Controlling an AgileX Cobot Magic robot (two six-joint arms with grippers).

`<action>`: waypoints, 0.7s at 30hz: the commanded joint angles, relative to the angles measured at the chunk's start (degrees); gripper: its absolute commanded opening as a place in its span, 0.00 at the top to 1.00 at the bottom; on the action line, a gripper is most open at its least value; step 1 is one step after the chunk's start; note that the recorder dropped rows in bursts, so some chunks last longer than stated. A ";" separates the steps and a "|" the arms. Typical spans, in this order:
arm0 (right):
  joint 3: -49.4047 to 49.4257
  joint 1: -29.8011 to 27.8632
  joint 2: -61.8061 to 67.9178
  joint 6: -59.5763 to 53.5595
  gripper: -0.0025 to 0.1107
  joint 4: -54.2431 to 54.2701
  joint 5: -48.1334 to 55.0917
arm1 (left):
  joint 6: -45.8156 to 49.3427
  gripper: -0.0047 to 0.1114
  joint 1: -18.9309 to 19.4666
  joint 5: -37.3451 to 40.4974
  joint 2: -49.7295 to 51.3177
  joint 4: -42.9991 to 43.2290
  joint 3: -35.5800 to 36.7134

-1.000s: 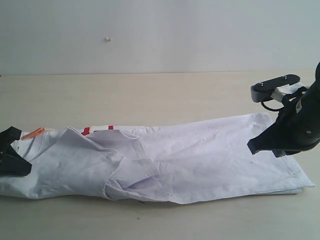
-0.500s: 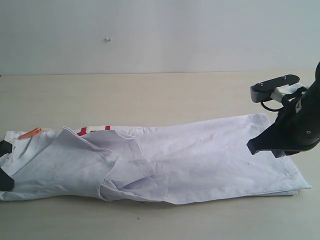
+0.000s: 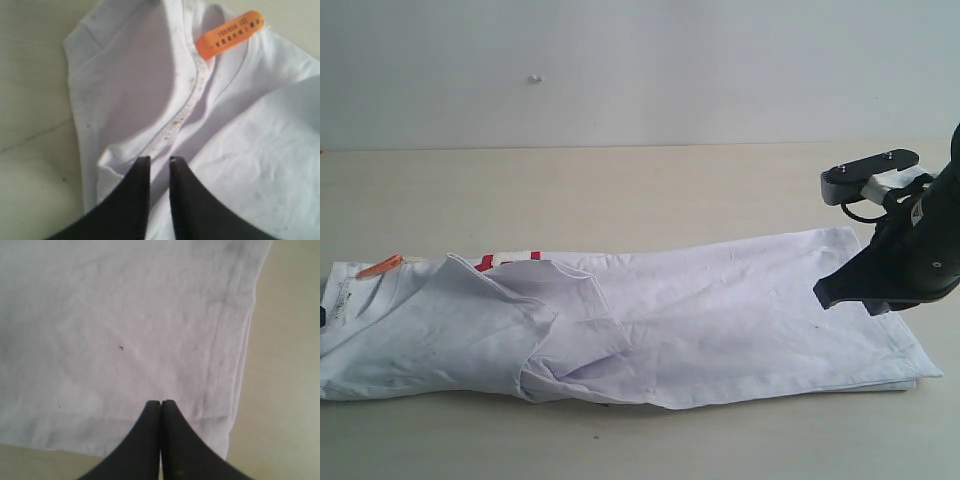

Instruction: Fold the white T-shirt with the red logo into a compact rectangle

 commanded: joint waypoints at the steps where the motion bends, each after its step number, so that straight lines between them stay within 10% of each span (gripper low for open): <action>1: 0.09 -0.30 -0.58 -0.50 0.98 0.17 -0.17 | 0.29 0.57 1.88 -1.08 -0.07 -0.27 -0.23; 5: 0.09 -0.30 -0.58 -0.50 0.98 0.17 -0.17 | 0.29 0.39 3.96 -1.08 -0.07 -0.27 -0.23; 21: 0.09 -0.30 -0.58 -0.84 0.98 1.24 -0.15 | 10.44 0.38 4.47 -2.16 4.51 -6.54 -0.23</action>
